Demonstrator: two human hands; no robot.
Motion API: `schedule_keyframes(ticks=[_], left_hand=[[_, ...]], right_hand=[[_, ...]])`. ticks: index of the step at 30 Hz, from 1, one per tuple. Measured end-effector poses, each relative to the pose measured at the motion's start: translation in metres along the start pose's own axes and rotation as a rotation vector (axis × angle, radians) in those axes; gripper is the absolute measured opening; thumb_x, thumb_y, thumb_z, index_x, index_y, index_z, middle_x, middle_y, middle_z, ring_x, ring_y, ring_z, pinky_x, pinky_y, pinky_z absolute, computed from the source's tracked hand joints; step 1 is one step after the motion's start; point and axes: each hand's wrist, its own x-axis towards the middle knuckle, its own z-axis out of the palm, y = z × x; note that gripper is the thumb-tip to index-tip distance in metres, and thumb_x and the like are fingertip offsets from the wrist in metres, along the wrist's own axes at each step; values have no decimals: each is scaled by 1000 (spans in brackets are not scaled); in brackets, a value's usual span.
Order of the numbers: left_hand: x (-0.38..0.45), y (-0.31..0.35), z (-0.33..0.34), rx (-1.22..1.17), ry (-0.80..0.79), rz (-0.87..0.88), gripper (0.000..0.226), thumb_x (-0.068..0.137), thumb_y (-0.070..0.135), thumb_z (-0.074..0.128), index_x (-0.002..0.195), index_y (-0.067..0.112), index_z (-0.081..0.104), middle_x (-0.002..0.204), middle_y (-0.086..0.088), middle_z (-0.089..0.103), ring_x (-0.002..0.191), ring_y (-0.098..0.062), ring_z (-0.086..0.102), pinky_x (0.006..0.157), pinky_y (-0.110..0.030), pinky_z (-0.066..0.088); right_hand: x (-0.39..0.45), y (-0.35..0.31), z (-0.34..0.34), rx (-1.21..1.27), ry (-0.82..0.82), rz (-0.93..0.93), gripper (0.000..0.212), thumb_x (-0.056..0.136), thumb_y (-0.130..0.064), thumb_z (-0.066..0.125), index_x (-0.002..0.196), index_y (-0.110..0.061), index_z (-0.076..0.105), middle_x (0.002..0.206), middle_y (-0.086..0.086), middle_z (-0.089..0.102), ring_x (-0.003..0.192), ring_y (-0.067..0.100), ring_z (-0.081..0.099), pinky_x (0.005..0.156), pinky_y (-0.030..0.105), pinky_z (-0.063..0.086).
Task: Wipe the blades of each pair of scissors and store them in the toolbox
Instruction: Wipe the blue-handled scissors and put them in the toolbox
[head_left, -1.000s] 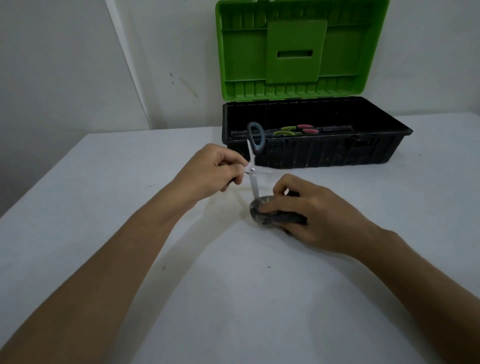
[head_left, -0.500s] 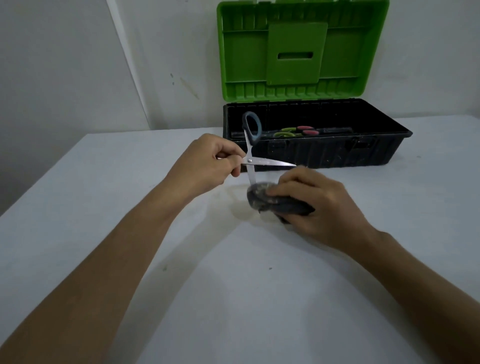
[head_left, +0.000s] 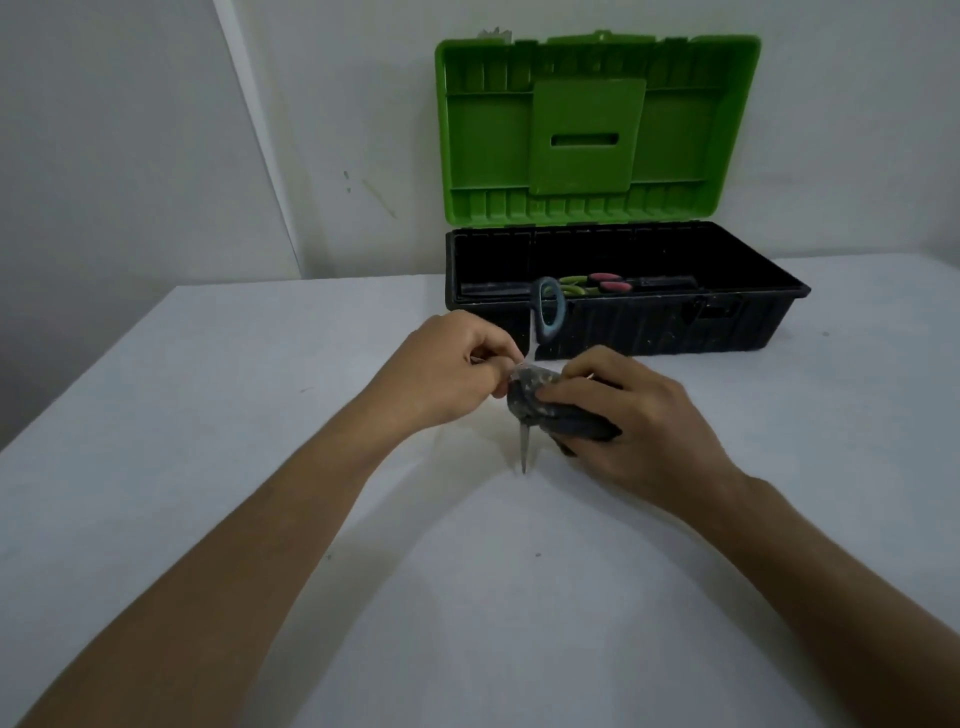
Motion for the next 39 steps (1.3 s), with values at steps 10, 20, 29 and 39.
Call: schedule_keyframes(ticks=[10,20,29,39], left_hand=[[1,-5,-22,-41,80,-27,20,96,13,57,90,23,73,65,10,68,46,4,51,59,-21,39],[-10,-9,-80,-339,424,-32,20,97,9,54,91,17,71,71,4,68,53,-9,51,46,-8,36],[-27,-1,-104,-582,371,3,10,89,7,68,91,17,70,72,-2,54,53,-9,42,41,-15,30],[-11,19,-75,-157,364,172,29,99,34,52,83,23,73,67,14,65,59,-2,56,59,-17,43]], right_hand=[[14,-1,-4,5,101,43,36,75,-16,85,109,-8,73,103,6,62,76,22,61,58,34,53],[35,-40,35,134,-85,-88,33,80,-30,77,112,-22,70,103,-6,62,81,14,61,59,25,50],[64,-25,40,417,58,371,41,91,-40,65,128,-35,49,113,-22,59,108,2,55,90,31,49],[119,-31,4,1132,189,560,36,101,-37,39,107,-22,71,92,4,75,84,15,70,74,29,56]])
